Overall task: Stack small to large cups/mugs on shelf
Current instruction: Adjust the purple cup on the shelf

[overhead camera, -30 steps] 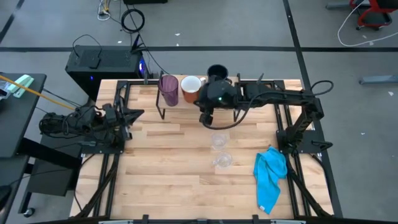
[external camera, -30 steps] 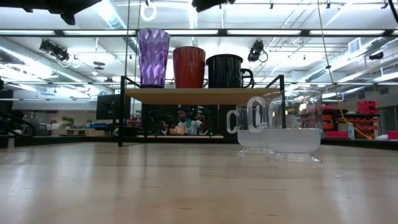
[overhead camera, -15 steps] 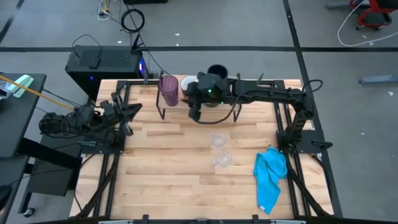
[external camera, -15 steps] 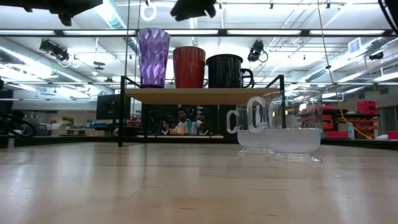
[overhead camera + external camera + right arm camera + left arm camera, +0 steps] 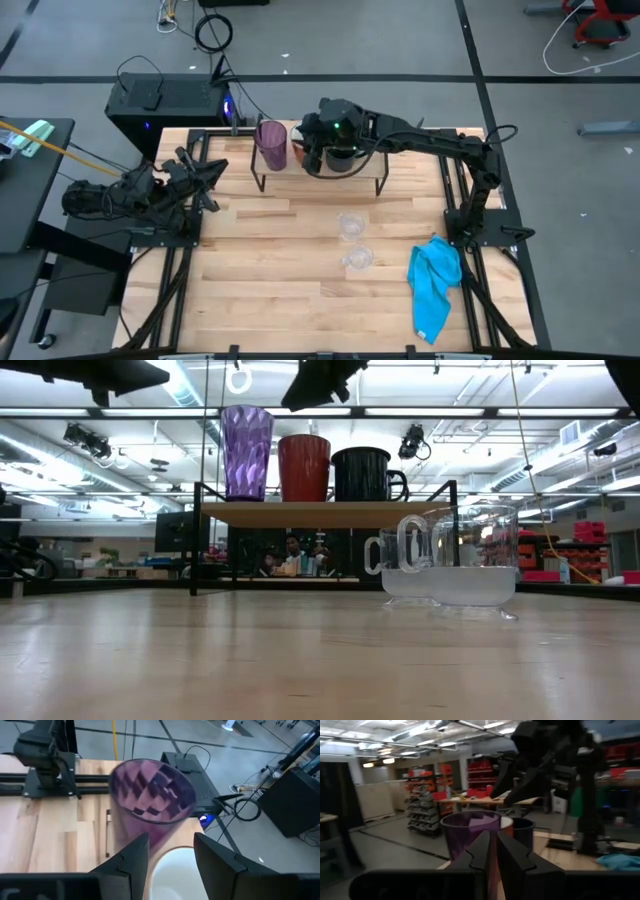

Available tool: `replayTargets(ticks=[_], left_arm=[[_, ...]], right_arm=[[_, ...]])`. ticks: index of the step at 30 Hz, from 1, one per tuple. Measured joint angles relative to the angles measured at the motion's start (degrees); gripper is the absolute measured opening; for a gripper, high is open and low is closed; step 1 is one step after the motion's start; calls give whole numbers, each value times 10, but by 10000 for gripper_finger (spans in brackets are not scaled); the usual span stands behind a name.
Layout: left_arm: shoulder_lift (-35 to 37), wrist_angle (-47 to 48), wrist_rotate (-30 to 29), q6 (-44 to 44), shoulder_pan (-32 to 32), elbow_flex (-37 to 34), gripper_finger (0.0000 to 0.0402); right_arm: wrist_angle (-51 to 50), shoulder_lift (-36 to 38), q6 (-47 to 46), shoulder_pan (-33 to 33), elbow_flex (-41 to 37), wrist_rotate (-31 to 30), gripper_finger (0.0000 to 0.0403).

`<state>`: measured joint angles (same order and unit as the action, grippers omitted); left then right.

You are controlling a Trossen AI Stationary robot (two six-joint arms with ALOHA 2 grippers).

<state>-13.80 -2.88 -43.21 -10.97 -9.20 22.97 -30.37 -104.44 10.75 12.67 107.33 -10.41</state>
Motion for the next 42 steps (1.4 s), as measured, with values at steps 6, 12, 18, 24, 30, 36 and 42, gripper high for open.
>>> replayTargets(ticks=[6, 12, 18, 24, 30, 36, 42], left_arm=[[-51, -22, -37, 17, 32, 0, 36], [-112, -28, -28, 32, 80, 0, 52], [-144, -26, 53, 46, 142, 0, 70], [-163, 19, 60, 64, 203, 0, 82], [-162, 25, 112, 75, 251, 0, 90], [-163, 45, 158, 91, 284, 0, 88], [-163, 62, 162, 91, 300, 0, 79]], right_arm=[[11, 0, 0, 20, 0, 32, 162], [11, -7, -3, 34, -11, 74, 162], [23, -19, -1, 36, -19, 80, 162], [7, -16, -9, 17, -20, 77, 160], [19, -29, -6, -43, -19, 77, 156], [31, -99, -2, -73, -19, 15, 155], [23, -142, -12, -76, -21, -61, 155]])
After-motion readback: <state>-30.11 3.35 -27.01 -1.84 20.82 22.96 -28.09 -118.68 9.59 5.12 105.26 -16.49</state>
